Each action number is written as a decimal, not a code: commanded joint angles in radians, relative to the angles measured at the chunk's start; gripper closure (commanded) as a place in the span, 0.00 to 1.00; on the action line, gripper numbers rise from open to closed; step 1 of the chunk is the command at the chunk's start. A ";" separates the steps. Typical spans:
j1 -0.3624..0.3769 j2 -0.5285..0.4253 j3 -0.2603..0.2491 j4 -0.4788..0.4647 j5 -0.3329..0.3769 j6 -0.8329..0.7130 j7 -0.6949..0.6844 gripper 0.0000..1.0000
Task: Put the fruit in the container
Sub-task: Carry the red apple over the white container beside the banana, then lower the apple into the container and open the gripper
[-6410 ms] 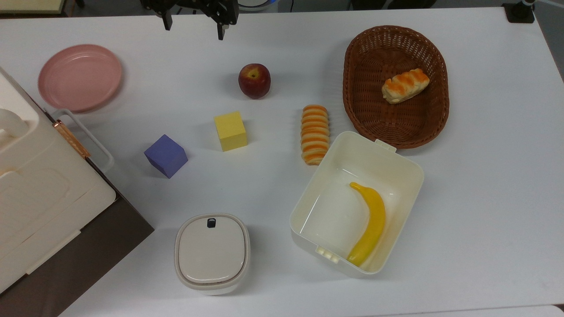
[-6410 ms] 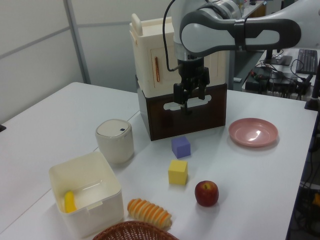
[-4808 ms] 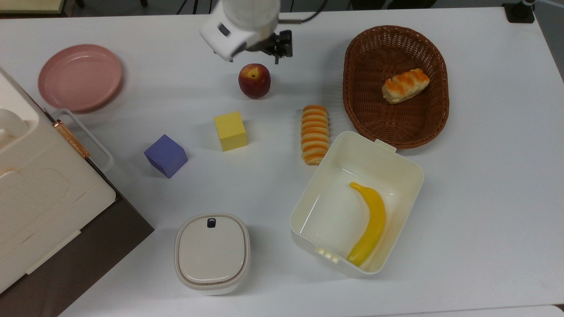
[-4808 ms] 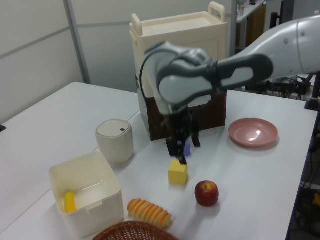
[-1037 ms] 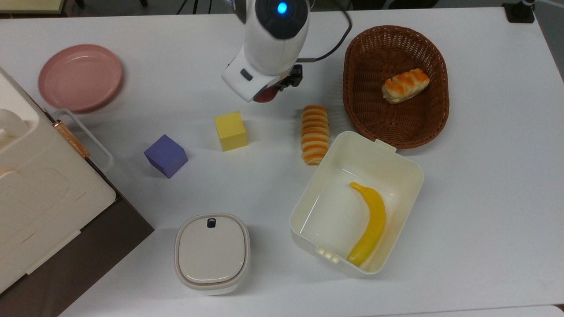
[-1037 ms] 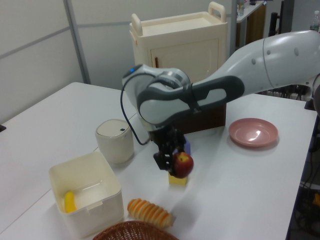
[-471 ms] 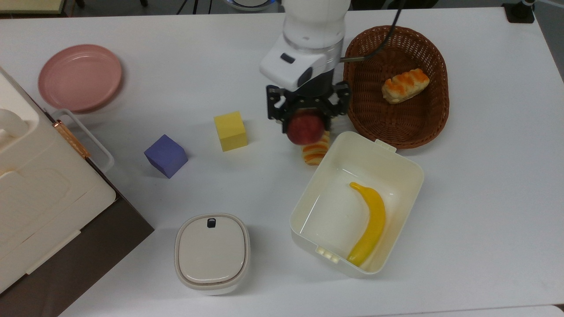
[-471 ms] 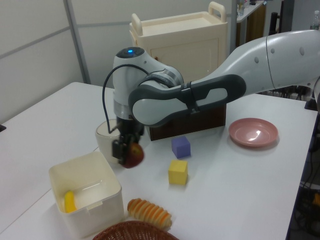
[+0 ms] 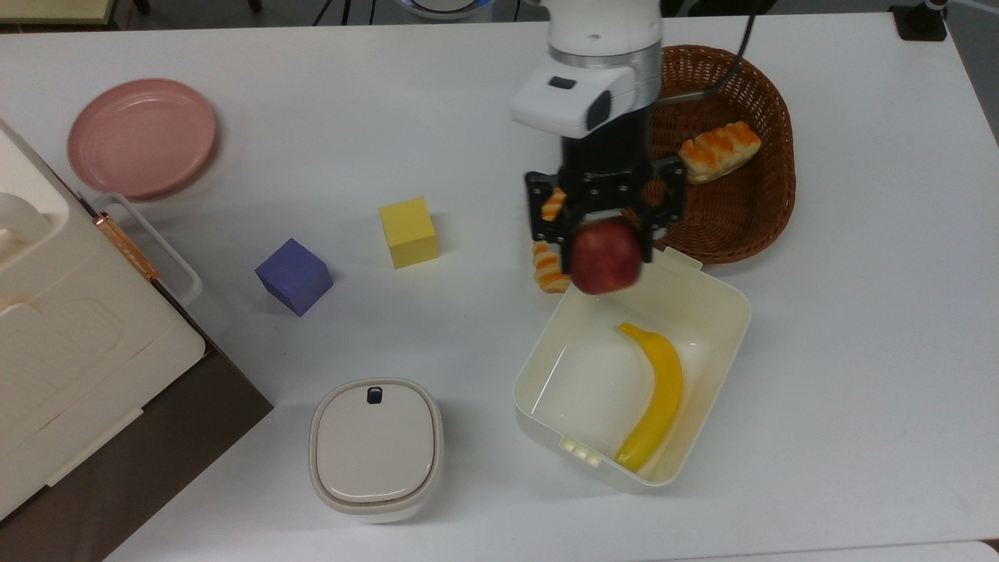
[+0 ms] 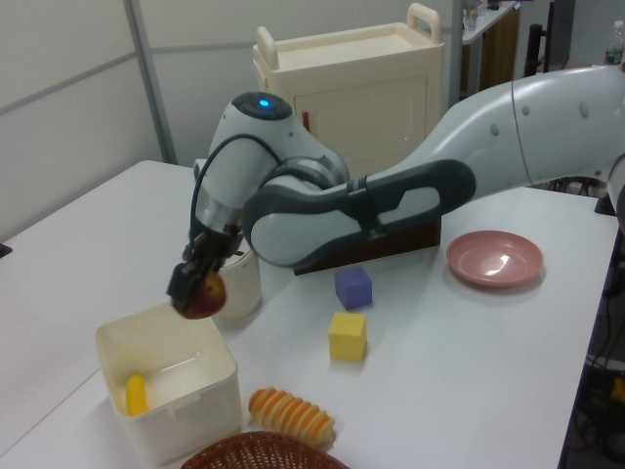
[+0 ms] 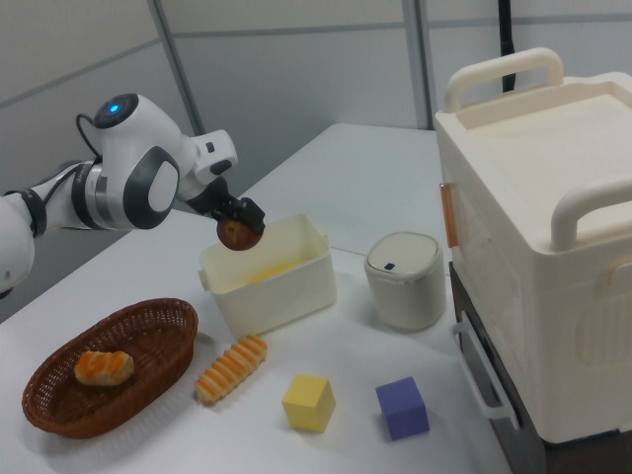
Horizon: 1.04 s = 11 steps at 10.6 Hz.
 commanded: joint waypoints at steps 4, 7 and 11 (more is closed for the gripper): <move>0.043 0.068 -0.003 -0.011 -0.054 0.149 0.024 0.00; 0.032 0.059 -0.004 -0.013 -0.054 0.137 0.023 0.00; -0.018 -0.005 -0.014 -0.015 -0.054 -0.057 0.023 0.00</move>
